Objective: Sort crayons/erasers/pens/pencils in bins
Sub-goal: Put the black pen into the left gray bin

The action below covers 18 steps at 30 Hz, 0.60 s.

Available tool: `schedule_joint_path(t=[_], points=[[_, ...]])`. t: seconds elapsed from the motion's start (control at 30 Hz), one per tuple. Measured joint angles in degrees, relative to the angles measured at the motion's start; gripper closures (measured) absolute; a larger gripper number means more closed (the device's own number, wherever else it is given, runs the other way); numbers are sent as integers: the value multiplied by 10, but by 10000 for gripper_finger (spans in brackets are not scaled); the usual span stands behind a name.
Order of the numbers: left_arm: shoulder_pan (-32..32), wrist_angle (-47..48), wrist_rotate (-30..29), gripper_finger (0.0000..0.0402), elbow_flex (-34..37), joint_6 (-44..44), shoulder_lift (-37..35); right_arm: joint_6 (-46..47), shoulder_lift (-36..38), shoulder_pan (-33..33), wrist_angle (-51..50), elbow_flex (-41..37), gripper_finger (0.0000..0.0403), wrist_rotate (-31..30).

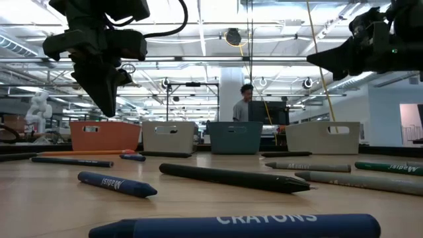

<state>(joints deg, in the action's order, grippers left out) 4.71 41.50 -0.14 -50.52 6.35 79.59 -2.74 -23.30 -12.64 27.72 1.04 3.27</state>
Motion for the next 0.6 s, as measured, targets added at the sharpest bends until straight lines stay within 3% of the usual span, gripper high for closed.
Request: schedule_joint_path(t=[0.37, 0.6], points=[[-3, 0, 1, 376, 0, -1, 0, 25, 17, 0, -31, 21, 403, 12], [-13, 2, 11, 376, 0, -3, 0, 37, -21, 8, -57, 54, 403, 14]])
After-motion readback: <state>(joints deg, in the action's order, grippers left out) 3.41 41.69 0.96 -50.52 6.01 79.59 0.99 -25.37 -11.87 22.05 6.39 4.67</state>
